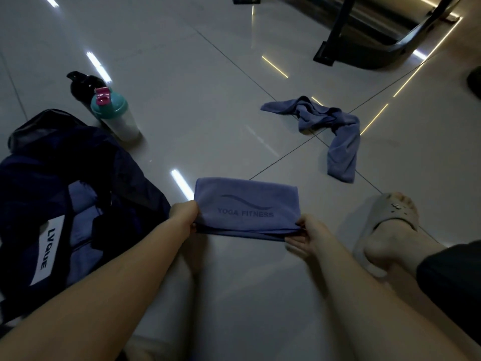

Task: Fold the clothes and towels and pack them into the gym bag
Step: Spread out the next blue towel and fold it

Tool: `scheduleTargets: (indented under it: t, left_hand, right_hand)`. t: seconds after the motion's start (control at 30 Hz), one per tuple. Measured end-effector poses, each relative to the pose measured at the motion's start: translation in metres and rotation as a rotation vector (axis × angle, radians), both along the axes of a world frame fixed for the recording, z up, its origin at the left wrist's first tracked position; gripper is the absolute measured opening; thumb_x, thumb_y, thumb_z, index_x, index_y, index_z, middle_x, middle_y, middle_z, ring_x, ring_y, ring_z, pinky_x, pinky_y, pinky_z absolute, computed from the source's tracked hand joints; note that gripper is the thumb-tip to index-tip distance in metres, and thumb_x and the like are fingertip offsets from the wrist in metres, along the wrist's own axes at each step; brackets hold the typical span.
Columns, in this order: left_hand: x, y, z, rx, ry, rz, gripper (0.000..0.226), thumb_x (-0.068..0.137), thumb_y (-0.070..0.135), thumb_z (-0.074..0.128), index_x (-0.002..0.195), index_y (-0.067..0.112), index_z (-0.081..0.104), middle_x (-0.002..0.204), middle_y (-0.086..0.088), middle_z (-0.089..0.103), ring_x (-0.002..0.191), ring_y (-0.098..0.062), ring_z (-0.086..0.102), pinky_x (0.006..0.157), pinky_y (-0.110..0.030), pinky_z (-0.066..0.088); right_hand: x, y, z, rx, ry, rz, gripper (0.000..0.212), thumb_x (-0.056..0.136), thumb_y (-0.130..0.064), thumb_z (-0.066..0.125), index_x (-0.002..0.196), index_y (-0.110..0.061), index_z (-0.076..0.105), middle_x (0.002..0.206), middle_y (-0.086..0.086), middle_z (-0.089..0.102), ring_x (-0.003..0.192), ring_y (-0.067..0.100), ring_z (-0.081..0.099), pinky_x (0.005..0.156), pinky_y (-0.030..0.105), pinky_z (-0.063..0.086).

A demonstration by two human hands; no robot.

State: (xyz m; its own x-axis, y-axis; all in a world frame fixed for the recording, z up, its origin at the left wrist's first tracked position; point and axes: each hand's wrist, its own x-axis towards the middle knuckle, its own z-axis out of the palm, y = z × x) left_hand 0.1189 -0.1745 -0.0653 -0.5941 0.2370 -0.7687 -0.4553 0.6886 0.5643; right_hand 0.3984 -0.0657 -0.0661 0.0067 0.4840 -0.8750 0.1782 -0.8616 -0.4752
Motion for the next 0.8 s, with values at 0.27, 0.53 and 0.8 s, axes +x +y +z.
scheduleTargets:
  t: [0.27, 0.53, 0.8]
  left_hand:
    - [0.013, -0.011, -0.013, -0.116, 0.189, -0.07, 0.028, 0.097, 0.005, 0.051, 0.122, -0.006, 0.058, 0.113, -0.016, 0.062, 0.11, -0.038, 0.064, 0.085, -0.039, 0.055]
    - [0.03, -0.023, -0.016, -0.177, 0.392, -0.23, 0.021, 0.073, 0.01, 0.062, 0.088, -0.004, 0.068, 0.088, -0.022, 0.07, 0.078, -0.041, 0.069, 0.071, -0.043, 0.061]
    - [0.018, -0.023, -0.021, -0.21, 0.469, -0.341, 0.017, 0.083, -0.001, 0.06, 0.098, -0.005, 0.066, 0.1, -0.023, 0.066, 0.094, -0.041, 0.067, 0.072, -0.035, 0.049]
  right_hand:
    - [0.007, -0.005, -0.012, 0.109, -0.118, -0.052, 0.009, 0.085, -0.006, 0.058, 0.093, -0.003, 0.057, 0.08, 0.019, 0.059, 0.064, 0.032, 0.061, 0.069, 0.047, 0.061]
    - [0.025, -0.001, -0.016, 0.275, -0.191, -0.085, 0.015, 0.079, 0.003, 0.06, 0.072, -0.007, 0.052, 0.076, 0.015, 0.049, 0.065, 0.024, 0.046, 0.056, 0.034, 0.044]
    - [0.032, -0.005, -0.03, 0.397, -0.241, 0.087, 0.028, 0.078, 0.007, 0.066, 0.06, -0.008, 0.051, 0.062, 0.01, 0.049, 0.06, 0.022, 0.047, 0.051, 0.029, 0.045]
